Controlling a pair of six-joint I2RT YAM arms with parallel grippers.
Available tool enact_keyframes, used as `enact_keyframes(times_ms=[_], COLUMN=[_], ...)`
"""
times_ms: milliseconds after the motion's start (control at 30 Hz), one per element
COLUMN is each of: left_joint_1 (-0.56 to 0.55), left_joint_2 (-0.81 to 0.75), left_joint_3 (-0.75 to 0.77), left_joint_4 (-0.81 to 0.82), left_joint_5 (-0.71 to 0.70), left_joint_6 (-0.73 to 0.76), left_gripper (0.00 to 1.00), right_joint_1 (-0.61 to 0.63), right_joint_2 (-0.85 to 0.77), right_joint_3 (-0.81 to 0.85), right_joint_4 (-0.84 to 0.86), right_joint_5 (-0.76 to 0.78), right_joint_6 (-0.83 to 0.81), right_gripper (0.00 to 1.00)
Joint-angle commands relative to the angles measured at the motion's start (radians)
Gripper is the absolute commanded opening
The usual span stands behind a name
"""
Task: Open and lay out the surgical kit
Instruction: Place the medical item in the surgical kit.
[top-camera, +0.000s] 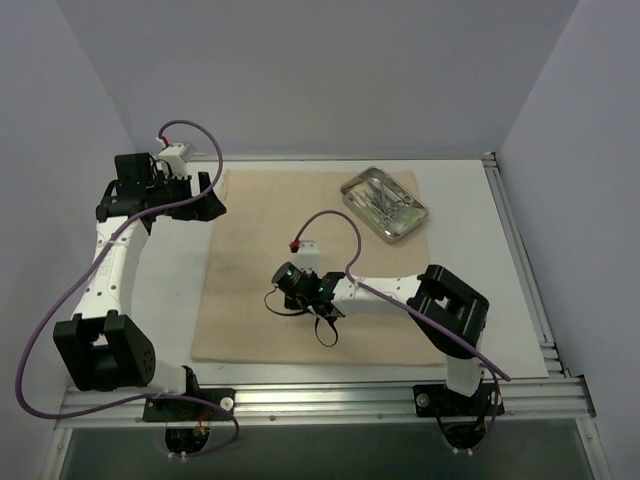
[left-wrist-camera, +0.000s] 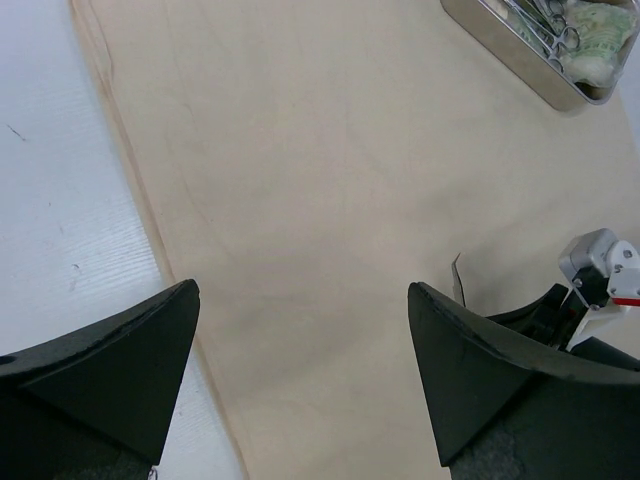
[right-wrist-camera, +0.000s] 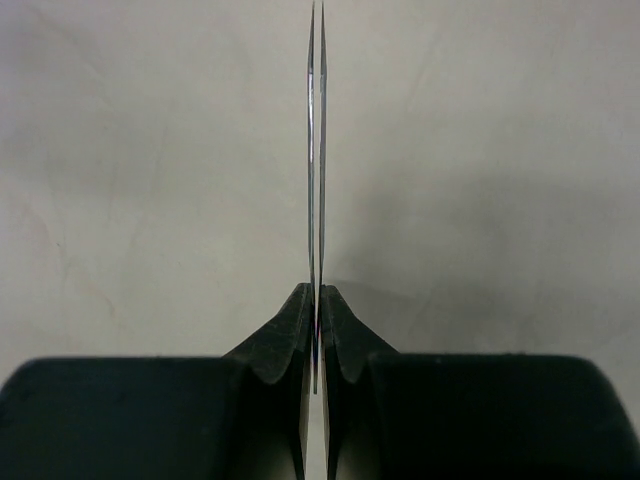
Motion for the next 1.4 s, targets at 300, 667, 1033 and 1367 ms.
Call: enact_keyframes(times_ms=[300,667,1033,1367], left_joint_1=[0.008,0.01,0.011,0.01], left_joint_2=[-0.046,-0.045,-0.038,-0.042], left_joint_3=[-0.012,-0.01,-0.009,-0.015], left_joint_4=[0.0,-0.004,0.0,-0.001], left_joint_5=[0.081,0.082,0.096,0.096], left_joint_6=[0.064,0.067,0.059,0.064], left_gripper=[0.94,0.94,0.94,0.94], right_joint_1=[0.029,0.034,0.034,0.041], right_joint_2=[-0.007,0.06,0.059,0.036], right_joint_3=[-0.037,0.011,0.002,0.055], right_joint_4=[-0.027,-0.121,-0.105,-0.153], right_joint_5=[0.055,0.045,0.052,0.08], right_joint_6=[0.176,0.12,0.109,0.061], right_gripper=[0.02,0.11,0.19,0.29])
